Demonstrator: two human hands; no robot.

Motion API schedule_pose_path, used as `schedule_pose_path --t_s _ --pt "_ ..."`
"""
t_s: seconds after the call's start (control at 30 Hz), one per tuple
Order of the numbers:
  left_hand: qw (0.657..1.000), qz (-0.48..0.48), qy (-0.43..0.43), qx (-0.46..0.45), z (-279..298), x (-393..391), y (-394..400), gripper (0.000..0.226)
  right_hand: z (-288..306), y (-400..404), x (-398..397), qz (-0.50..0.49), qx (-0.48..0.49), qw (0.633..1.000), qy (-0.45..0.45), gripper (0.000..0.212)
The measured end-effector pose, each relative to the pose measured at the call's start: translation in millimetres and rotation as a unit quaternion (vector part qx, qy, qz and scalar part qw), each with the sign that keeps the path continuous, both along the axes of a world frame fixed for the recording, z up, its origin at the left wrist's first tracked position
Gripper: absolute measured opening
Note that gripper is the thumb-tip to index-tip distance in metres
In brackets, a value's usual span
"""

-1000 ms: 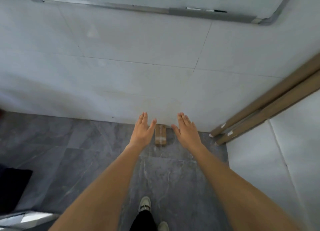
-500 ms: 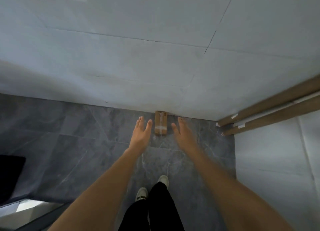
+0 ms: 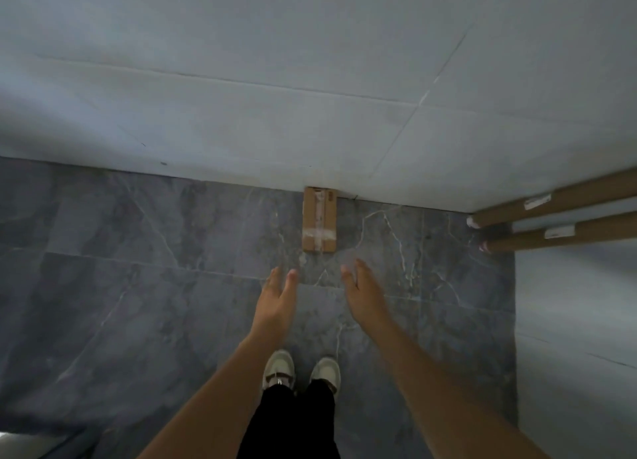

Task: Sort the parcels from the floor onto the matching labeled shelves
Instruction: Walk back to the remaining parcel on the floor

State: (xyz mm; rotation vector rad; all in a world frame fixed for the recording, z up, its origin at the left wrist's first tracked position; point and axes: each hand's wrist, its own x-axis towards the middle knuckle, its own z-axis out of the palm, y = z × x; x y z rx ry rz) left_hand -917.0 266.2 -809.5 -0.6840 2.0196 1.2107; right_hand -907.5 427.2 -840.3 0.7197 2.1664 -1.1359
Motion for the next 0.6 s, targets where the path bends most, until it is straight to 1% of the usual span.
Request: schedule_pose_path --t_s 0.1,0.2,0.3,0.37,0.43,0.53,0.6 --pt "0.999 0.033 0.000 -0.002 -70 -18 3 0.065 -69 -6 -16 -0.027 -0.007 1.000 0.001 0.060" --pt "0.997 0.075 0.008 0.004 -147 -45 14 0.062 -138 -8 -38 -0.061 -0.011 0.998 0.020 0.059" --pt "0.995 0.094 0.035 0.025 -223 -75 26 0.057 -211 -3 -65 -0.067 0.002 0.997 0.041 0.058" --pt "0.994 0.087 0.068 0.026 -270 -92 32 0.058 -255 2 -84 -0.071 0.015 0.996 0.055 0.058" --pt "0.991 0.084 0.095 0.040 -313 -108 36 0.060 -291 4 -105 -0.092 0.019 0.993 0.065 0.059" --pt "0.989 0.096 0.082 0.077 -362 -136 45 0.064 -330 5 -131 -0.141 0.002 0.987 0.082 0.065" --pt "0.986 0.111 0.072 0.100 -381 -151 47 0.061 -347 2 -145 -0.162 -0.030 0.983 0.080 0.065"
